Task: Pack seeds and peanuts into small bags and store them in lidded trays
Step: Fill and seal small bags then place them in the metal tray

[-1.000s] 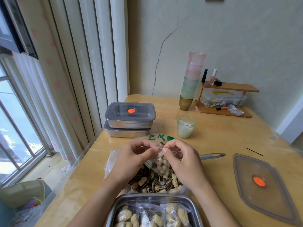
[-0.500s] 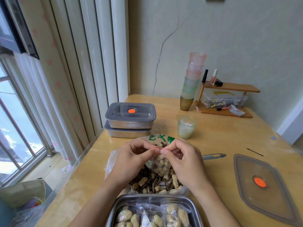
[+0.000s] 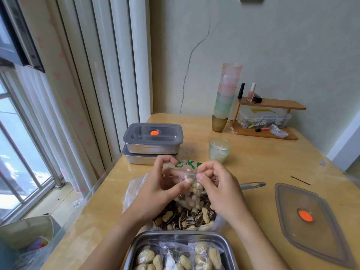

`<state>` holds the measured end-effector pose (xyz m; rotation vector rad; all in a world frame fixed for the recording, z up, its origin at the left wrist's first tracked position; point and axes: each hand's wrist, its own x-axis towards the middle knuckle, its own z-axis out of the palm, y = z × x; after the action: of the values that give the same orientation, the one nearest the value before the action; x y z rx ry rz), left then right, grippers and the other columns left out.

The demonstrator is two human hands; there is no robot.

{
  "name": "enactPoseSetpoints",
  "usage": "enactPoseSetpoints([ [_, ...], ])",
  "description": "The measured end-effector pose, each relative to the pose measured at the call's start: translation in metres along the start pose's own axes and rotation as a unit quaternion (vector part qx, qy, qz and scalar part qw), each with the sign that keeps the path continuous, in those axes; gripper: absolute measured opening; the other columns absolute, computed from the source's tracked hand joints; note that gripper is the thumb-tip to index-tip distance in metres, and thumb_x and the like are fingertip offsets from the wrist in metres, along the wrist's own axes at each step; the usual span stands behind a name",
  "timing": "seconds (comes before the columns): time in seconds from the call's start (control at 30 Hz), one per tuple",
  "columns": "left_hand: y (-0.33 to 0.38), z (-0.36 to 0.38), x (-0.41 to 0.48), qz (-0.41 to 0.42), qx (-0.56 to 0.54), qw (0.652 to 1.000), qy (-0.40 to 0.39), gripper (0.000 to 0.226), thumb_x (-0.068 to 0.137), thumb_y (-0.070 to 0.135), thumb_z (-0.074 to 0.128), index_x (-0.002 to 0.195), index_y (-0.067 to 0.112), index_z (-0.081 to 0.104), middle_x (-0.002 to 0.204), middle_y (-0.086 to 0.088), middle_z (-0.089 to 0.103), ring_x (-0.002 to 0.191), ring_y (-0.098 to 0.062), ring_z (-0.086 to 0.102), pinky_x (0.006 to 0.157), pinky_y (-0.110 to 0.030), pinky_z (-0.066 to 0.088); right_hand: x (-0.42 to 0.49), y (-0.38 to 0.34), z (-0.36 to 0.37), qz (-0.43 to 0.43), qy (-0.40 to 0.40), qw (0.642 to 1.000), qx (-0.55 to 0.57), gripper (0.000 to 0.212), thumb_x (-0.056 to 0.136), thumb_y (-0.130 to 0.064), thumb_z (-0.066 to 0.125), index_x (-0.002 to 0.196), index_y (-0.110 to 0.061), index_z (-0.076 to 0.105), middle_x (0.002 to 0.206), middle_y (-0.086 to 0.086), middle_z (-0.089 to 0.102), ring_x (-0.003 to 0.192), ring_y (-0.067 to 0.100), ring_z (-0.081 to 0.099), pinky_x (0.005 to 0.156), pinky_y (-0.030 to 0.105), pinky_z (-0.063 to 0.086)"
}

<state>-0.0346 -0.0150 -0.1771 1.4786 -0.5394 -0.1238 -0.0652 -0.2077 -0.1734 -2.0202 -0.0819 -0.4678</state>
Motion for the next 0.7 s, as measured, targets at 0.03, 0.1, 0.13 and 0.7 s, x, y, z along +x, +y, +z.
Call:
enactPoseSetpoints([
  [0.03, -0.001, -0.001, 0.0, 0.008, 0.011, 1.0, -0.006, 0.05, 0.09, 0.008, 0.077, 0.126, 0.016, 0.043, 0.099, -0.013, 0.068, 0.09, -0.027, 0.067, 0.085, -0.044, 0.058, 0.0, 0.001, 0.0, -0.002, 0.003, 1.0, 0.002, 0.017, 0.098, -0.016, 0.068, 0.098, -0.029, 0.057, 0.083, -0.006, 0.067, 0.078, 0.009, 0.064, 0.074, 0.028, 0.052],
  [0.1, -0.002, -0.002, 0.0, 0.036, 0.054, 0.998, -0.016, 0.038, 0.093, 0.006, 0.074, 0.122, 0.01, 0.05, 0.098, -0.019, 0.064, 0.091, -0.037, 0.065, 0.087, -0.051, 0.057, 0.0, 0.0, -0.001, -0.031, -0.006, 0.999, -0.014, 0.023, 0.098, -0.013, 0.066, 0.096, -0.03, 0.052, 0.084, -0.008, 0.062, 0.08, 0.012, 0.062, 0.074, 0.03, 0.05],
  [0.13, -0.004, -0.002, 0.0, 0.044, 0.069, 0.996, -0.02, 0.027, 0.095, 0.004, 0.072, 0.117, 0.006, 0.057, 0.097, -0.019, 0.064, 0.092, -0.04, 0.064, 0.086, -0.053, 0.057, 0.0, -0.002, -0.001, -0.048, -0.017, 0.998, -0.024, 0.023, 0.098, -0.01, 0.065, 0.094, -0.029, 0.054, 0.084, -0.009, 0.061, 0.08, 0.013, 0.06, 0.073, 0.03, 0.05],
  [0.7, 0.005, -0.01, -0.006, -0.037, 0.044, 0.997, 0.046, 0.016, 0.095, 0.015, 0.072, 0.109, 0.013, 0.079, 0.123, 0.002, 0.073, 0.111, -0.019, 0.072, 0.095, -0.035, 0.059, -0.001, -0.008, -0.012, -0.1, -0.155, 0.963, -0.197, 0.046, 0.088, -0.05, 0.075, 0.13, -0.033, 0.066, 0.11, -0.025, 0.057, 0.107, -0.005, 0.052, 0.092, 0.014, 0.041],
])
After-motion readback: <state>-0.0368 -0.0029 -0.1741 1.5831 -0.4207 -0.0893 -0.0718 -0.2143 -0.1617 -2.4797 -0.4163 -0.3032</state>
